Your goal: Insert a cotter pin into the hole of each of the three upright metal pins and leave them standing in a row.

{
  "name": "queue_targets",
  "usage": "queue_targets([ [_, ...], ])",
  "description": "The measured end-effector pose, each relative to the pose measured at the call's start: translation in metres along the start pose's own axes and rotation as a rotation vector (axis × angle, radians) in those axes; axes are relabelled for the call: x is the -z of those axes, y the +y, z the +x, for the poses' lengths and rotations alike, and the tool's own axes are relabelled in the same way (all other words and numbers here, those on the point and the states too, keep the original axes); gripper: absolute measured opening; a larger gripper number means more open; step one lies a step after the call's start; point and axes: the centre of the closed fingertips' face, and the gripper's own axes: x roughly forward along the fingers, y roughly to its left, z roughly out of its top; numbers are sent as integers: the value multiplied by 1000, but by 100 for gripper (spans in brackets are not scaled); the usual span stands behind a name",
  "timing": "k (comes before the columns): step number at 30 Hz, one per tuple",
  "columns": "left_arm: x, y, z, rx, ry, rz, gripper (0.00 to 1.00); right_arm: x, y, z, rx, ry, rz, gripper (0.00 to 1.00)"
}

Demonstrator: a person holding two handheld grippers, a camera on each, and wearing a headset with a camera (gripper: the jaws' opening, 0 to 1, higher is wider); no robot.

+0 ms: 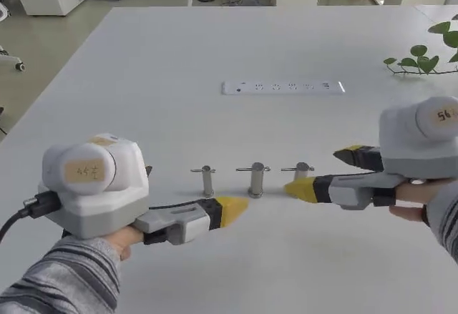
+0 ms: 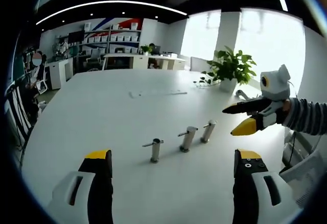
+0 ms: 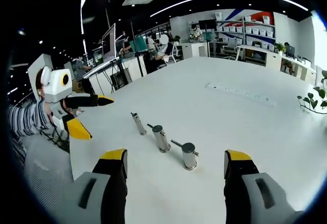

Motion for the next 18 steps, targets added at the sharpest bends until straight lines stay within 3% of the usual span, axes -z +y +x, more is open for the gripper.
queue_targets([
  [6, 3, 0, -4, -7, 9, -2, 99, -2, 5, -10, 35, -53, 55, 84],
  [11, 9, -2, -10, -7, 24, 9, 99, 8, 11, -12, 46, -38, 52, 87],
  [18, 9, -4, -14, -7, 21, 15, 99, 12, 16, -12, 54, -46, 77, 88],
])
